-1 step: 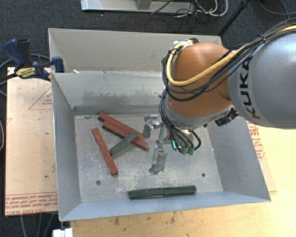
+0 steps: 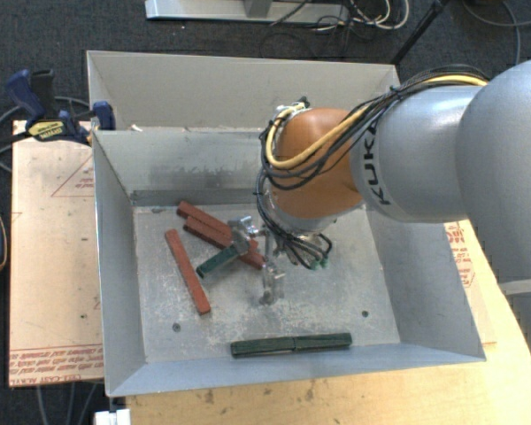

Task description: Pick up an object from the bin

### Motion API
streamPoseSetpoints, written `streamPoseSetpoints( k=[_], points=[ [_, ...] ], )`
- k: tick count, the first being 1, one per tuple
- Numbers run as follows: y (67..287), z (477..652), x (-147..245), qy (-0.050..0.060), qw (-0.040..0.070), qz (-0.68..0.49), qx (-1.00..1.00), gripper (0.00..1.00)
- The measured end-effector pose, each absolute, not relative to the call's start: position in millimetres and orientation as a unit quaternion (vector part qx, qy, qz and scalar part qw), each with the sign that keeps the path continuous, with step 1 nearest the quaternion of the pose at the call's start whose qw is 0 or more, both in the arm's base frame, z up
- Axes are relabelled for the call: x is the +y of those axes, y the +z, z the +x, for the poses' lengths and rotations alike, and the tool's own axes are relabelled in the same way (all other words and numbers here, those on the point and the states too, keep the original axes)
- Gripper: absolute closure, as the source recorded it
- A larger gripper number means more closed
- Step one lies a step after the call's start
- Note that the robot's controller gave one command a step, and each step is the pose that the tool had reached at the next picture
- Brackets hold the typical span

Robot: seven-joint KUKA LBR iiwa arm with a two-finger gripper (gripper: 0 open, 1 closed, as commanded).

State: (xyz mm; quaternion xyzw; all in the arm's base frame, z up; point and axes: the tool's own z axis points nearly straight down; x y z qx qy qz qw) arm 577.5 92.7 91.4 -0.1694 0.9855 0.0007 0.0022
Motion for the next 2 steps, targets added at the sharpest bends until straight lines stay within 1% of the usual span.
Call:
streamPoseSetpoints(
  k=[1, 2],
  points=[
    [76.0, 626.3, 133.2, 0.001, 0.005, -0.207, 0.978, 0.0],
    [79.8, 627.4, 132.5, 0.002, 0.007, -0.205, 0.979, 1.0]
  ],
)
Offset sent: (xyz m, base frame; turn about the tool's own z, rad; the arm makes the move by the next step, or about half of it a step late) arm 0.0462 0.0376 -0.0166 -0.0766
